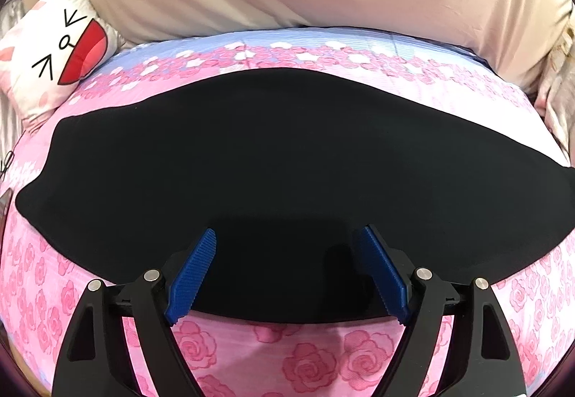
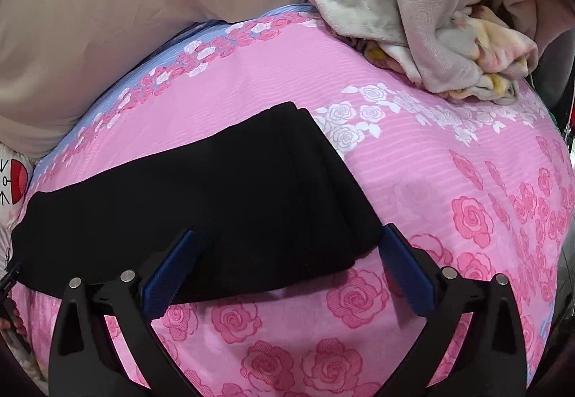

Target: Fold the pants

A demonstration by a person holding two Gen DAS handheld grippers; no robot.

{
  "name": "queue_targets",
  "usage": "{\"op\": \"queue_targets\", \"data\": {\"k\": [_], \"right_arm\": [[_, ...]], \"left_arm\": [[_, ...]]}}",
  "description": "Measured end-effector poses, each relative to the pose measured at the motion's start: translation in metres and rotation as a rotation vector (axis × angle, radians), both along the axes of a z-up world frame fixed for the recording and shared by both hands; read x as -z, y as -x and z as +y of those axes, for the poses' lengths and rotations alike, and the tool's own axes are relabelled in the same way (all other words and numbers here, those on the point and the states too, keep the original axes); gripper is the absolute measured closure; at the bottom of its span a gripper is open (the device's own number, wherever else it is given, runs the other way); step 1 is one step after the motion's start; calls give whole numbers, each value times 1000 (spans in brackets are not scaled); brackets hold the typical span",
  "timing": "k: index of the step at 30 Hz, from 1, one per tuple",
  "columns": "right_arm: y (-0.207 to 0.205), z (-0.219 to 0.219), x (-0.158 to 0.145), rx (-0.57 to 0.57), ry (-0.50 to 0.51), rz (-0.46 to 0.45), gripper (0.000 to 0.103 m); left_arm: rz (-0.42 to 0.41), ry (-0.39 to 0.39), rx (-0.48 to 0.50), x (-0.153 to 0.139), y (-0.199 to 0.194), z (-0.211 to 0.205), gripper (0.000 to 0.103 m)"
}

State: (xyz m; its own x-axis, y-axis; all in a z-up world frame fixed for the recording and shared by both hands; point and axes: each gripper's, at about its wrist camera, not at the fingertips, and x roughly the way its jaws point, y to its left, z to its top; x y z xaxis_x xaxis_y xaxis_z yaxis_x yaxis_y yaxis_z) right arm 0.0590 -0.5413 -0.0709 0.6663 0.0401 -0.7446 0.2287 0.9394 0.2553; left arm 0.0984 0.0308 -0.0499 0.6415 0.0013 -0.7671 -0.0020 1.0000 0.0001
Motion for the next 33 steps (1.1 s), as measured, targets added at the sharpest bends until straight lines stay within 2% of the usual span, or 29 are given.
{"op": "queue_targets", "data": {"k": [4,10,12,17,18,19,21,23,25,32,33], "right_arm": [[-1,-4,0,-1,-6,-2,5],[-13,4,0,24,52,56,5],[-14,2,-1,11,16,27,5],[-5,-15,-1,8,-153,-64,5],[-4,-16,-1,-3,-177,-78,10],[-4,-16,0,-24,-209,-88,24],[-3,-15,1,-34,-234,-96,28],[-1,-19,-1,-9,-240,-108,28],[1,-26,-1,5,-283,-132,5],[-2,-27,-3,8,-337,-153,5],[-5,-24,-2,-9,-337,-147,13]], "left_arm": [[4,6,2,1,-3,-1,23],[20,12,22,6,-8,-6,23],[20,8,25,7,-9,-8,23],[22,15,29,9,-8,-7,23],[22,15,28,9,-8,-6,23],[21,14,27,9,-9,-6,23],[20,10,26,9,-9,-7,23],[19,3,25,10,-10,-8,22],[18,-1,27,10,-10,-8,22],[21,7,33,12,-13,-8,17],[23,1,33,12,-14,-9,17]]}}
